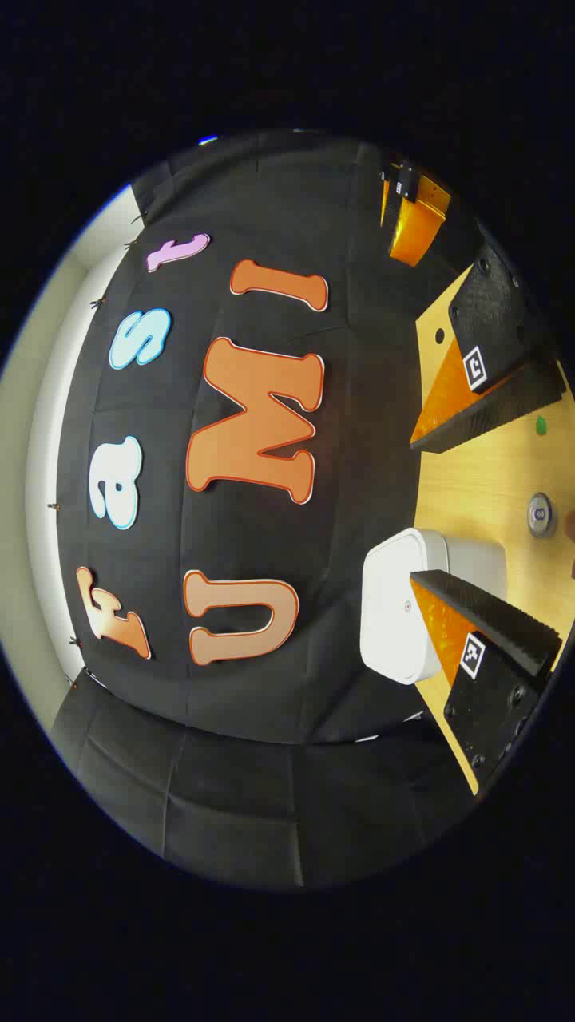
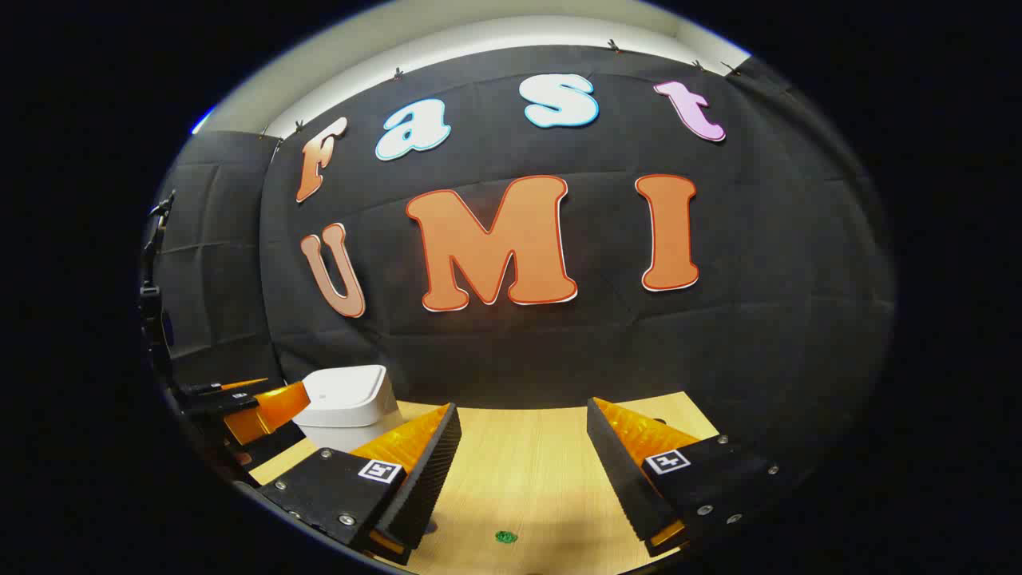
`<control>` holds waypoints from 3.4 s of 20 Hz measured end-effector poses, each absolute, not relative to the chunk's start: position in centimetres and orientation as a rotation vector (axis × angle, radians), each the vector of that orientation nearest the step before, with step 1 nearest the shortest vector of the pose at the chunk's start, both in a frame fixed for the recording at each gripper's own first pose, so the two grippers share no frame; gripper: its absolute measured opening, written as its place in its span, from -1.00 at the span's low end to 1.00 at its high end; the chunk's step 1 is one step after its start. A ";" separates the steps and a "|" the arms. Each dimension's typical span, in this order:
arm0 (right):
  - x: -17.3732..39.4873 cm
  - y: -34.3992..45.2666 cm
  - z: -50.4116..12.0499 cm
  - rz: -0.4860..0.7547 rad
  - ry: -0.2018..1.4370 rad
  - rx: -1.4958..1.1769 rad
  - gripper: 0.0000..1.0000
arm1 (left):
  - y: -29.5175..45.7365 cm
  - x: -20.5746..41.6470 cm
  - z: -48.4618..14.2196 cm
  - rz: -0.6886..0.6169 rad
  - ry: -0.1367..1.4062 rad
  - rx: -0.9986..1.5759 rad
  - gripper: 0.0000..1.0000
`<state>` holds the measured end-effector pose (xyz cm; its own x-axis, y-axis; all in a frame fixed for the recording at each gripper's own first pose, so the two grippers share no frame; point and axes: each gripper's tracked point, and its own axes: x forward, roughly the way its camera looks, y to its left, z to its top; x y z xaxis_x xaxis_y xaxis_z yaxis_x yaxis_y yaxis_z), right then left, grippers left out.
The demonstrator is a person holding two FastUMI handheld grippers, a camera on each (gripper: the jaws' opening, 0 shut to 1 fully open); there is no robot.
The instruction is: Press the lid of the desktop garbage bin to open it, pick up the crumpled paper on the desktop and throw it into the bin, then pick up the pop can on the desktop and drop it into the bin, and finally close the garbage bin lid.
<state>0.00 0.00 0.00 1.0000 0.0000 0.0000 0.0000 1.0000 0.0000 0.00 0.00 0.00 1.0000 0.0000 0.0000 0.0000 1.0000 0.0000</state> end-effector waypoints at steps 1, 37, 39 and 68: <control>-0.2 0.2 0.3 -0.005 -0.009 -0.007 0.90 | 0.1 0.3 0.3 -0.010 -0.003 0.003 0.88; -0.3 -1.0 2.3 -0.123 -0.050 -0.086 0.90 | 2.9 2.7 3.2 -0.030 -0.060 0.005 0.88; -0.5 -1.1 2.4 -0.122 -0.052 -0.085 0.90 | 2.8 2.5 3.2 -0.033 -0.064 0.018 0.87; -1.9 -1.6 2.2 -0.127 -0.044 -0.068 1.00 | 4.9 1.4 2.6 -0.014 -0.048 -0.007 -1.00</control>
<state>-1.92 -1.63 2.18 0.9910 -0.1250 0.0482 0.1280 0.9897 -0.0647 1.35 4.93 2.62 0.9988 -0.0140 0.0478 0.0144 0.9999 -0.0062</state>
